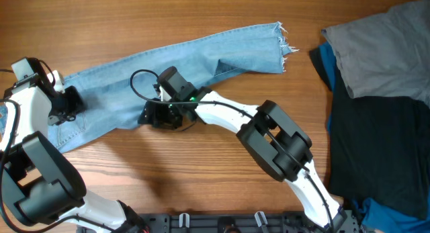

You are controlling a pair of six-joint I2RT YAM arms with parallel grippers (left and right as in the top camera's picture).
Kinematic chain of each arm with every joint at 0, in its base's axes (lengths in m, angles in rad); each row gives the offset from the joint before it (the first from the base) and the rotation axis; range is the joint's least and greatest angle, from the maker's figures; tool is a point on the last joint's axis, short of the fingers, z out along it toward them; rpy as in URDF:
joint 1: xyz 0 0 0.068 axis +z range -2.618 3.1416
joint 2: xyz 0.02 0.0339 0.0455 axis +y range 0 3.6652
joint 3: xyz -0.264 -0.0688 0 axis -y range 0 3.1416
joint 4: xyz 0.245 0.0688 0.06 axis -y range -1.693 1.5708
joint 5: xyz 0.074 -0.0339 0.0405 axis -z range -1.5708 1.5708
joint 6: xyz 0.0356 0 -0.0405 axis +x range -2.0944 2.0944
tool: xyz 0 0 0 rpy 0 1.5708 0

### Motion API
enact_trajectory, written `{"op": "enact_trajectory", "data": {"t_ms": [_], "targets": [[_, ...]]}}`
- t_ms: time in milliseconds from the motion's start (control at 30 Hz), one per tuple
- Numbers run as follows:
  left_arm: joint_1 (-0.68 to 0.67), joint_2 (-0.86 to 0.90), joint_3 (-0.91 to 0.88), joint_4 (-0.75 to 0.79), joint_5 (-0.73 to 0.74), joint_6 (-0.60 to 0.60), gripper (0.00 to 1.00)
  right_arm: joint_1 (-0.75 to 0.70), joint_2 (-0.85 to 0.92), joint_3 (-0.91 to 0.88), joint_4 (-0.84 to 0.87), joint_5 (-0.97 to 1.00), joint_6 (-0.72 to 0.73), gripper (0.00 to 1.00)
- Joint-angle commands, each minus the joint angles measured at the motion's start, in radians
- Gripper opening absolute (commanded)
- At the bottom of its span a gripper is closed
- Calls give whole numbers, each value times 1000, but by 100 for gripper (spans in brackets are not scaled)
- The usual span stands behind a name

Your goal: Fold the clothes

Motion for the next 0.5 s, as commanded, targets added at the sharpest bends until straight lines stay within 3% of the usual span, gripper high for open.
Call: {"op": "enact_trajectory", "data": {"t_ms": [0,33,100,233,267,333,467], "targets": [[3,4,-6,3,-13,-3,47,48,40,-19,-21,89,68,56],[3,4,-6,3,-13,-3,48,67,55,-19,16,113,83,57],[3,4,-6,2,-13,-3,48,86,85,-19,70,145,160,70],[3,4,-6,-9,-13,-3,48,87,161,-19,274,194,306,72],[3,4,-6,-9,-12,-3,48,87,162,-19,275,218,299,64],[3,4,-6,-10,-12,-3,48,79,161,-18,305,233,205,34],[3,4,-6,-16,-13,-3,48,22,151,-18,323,175,73,4]]}}
